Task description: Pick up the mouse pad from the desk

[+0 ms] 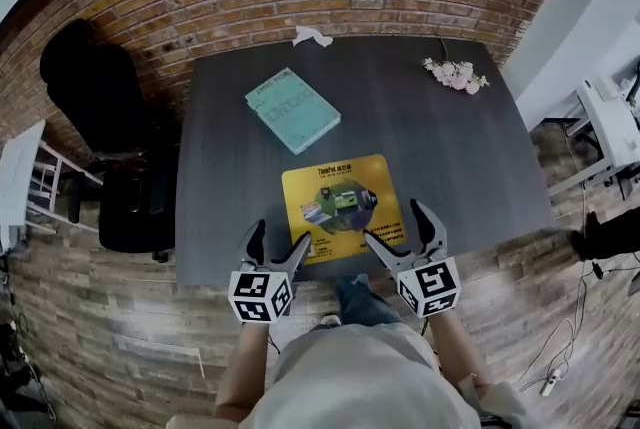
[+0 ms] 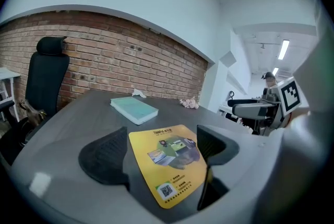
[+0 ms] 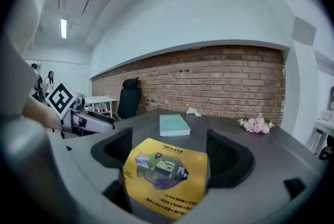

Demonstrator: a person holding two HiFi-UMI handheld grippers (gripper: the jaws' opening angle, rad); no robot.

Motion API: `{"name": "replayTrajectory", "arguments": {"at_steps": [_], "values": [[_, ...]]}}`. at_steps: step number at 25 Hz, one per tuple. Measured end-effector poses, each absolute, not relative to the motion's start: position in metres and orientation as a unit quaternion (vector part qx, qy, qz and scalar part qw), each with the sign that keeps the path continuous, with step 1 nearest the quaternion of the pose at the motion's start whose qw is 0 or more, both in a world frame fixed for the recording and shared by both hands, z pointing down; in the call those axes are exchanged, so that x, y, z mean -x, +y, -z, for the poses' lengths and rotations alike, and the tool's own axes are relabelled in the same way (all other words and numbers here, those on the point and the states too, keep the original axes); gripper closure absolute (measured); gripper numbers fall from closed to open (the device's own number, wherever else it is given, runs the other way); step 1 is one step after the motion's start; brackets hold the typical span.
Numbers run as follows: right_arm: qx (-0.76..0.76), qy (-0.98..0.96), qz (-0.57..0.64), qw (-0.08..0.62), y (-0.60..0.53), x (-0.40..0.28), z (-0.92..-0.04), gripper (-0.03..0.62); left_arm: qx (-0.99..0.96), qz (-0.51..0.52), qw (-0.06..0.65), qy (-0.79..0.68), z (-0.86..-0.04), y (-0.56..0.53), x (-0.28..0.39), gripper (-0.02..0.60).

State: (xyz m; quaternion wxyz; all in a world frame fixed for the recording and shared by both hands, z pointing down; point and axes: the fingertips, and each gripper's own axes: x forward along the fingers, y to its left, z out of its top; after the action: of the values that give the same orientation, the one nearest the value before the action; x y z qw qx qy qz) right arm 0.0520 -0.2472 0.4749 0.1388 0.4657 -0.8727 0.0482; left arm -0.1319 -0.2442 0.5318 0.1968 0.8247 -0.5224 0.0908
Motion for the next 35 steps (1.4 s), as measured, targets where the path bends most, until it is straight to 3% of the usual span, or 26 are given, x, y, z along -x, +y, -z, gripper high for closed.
{"name": "replayTrajectory", "arguments": {"at_steps": [18, 35], "values": [[-0.398, -0.886, -0.089, 0.221, -0.371, -0.059, -0.549, 0.175, -0.792, -0.180, 0.248, -0.527, -0.603, -0.357, 0.125, 0.178], [-0.339, -0.874, -0.154, 0.312, -0.420, -0.052, -0.644, 0.177, -0.793, -0.302, 0.266, -0.457, -0.674, -0.391, 0.119, 0.178]]}}
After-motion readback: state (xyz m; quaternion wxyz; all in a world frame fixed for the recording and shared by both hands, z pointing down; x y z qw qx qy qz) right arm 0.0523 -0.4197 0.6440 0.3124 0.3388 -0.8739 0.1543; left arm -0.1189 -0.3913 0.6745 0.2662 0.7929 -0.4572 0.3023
